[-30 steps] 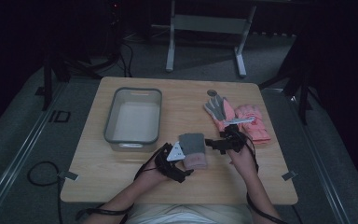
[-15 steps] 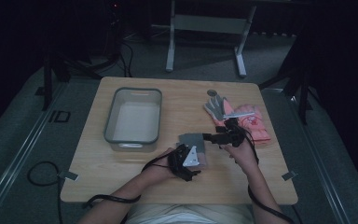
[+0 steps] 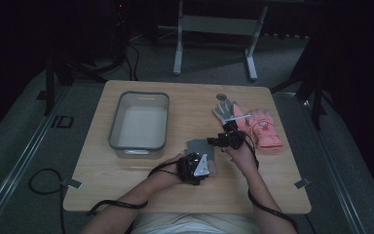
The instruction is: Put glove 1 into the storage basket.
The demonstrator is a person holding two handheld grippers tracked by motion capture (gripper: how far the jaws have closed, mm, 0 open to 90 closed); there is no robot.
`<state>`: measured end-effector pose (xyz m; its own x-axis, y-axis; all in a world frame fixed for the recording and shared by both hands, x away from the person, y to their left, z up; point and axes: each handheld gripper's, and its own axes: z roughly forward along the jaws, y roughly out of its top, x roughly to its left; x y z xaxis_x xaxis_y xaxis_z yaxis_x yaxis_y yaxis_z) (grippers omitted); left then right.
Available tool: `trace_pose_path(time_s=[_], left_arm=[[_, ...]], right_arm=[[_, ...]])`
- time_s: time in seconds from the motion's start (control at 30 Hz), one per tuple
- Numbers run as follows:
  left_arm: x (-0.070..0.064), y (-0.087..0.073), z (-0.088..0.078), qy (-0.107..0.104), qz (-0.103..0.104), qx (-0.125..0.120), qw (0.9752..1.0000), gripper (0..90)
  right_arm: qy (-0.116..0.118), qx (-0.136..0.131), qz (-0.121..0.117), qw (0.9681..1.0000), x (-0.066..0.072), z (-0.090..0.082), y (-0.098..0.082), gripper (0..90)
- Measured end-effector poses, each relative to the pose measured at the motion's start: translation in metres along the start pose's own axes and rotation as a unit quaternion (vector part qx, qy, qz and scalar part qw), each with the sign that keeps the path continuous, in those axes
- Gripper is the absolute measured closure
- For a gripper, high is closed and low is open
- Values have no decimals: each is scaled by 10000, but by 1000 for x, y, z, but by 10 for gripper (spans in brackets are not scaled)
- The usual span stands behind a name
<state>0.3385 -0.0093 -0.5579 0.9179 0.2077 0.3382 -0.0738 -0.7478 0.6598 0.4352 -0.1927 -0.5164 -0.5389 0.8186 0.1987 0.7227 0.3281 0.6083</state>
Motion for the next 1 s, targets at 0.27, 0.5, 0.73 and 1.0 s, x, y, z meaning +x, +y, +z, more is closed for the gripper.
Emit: trace_pose_path(time_s=[0.27, 0.5, 0.73, 1.0], left_arm=[[13, -5, -3, -315, -238, -54, 9992, 674], [21, -8, -3, -573, -170, -74, 9982, 683], [25, -9, -2, -696, -173, -91, 9974, 689], [23, -10, -6, -570, -287, -26, 9980, 690]], right_arm=[[-79, 402, 522, 9978, -6, 22, -11, 454], [507, 586, 662, 9948, -7, 28, -6, 595], [1023, 883, 548, 9893, -5, 36, 0, 657], [879, 787, -19, 9930, 19, 43, 4, 745]])
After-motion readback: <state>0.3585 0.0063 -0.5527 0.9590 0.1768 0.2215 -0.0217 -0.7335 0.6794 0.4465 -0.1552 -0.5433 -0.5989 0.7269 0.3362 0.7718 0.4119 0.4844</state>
